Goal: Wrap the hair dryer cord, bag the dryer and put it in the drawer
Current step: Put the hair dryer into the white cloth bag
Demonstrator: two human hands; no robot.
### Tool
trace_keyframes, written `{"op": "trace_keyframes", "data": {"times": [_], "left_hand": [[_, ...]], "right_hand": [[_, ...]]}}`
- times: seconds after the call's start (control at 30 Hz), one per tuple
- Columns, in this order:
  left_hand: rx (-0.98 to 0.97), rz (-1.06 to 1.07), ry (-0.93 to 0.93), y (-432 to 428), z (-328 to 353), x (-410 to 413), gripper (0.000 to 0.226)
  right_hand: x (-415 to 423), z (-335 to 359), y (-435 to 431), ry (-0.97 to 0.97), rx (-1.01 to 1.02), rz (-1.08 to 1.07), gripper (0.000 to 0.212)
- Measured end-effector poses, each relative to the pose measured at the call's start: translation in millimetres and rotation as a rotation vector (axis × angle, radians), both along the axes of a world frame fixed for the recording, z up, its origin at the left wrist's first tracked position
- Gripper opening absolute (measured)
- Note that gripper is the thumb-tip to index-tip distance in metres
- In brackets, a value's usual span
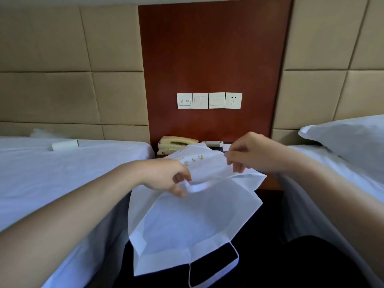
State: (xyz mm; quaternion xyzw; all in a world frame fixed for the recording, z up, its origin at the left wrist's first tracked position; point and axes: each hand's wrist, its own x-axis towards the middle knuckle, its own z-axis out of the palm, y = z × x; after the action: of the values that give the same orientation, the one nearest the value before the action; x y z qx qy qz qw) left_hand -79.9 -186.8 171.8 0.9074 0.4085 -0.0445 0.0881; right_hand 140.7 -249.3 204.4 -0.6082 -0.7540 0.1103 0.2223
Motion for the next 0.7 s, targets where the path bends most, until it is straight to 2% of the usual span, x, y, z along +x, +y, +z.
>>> {"op": "trace_keyframes", "data": {"times": [0.07,0.13,0.2,0.27,0.33,0.37,0.43,0.5,0.53,0.57,0.63,0.7], "left_hand": [[-0.131,0.034,0.021,4,-18,-6,0.038],[-0.202,0.072,0.047,10,-35,-15,0.036],[-0.284,0.098,0.058,18,-50,-27,0.032],[-0.392,0.114,-0.017,23,-65,-40,0.029],[-0.462,0.163,-0.252,29,-84,-51,0.026],[-0.438,0.211,-0.431,32,-95,-54,0.024],[-0.264,0.404,-0.805,41,-119,-59,0.02],[-0.024,0.668,-1.006,46,-139,-61,0.041],[0.015,0.793,-1.051,46,-149,-62,0.056],[-0.03,0.914,-1.096,44,-157,-63,0.07],[-0.356,1.101,-1.251,38,-172,-64,0.084],[-0.689,1.155,-1.427,29,-182,-65,0.066]], "right_hand": [[3,-12,13,0.006,0.084,-0.084,0.025],[8,-29,33,-0.084,0.074,-0.149,0.021],[18,-53,61,-0.114,-0.057,-0.182,0.028],[27,-75,82,0.044,-0.211,-0.256,0.044],[32,-95,92,0.261,-0.342,-0.344,0.059],[34,-105,94,0.326,-0.396,-0.374,0.064],[39,-126,97,0.323,-0.44,-0.403,0.07],[43,-146,98,0.296,-0.397,-0.425,0.07],[46,-155,98,0.316,-0.362,-0.436,0.063],[49,-164,98,0.369,-0.342,-0.44,0.052],[53,-176,93,0.543,-0.353,-0.429,0.033],[57,-183,86,0.697,-0.383,-0.391,0.027]]}}
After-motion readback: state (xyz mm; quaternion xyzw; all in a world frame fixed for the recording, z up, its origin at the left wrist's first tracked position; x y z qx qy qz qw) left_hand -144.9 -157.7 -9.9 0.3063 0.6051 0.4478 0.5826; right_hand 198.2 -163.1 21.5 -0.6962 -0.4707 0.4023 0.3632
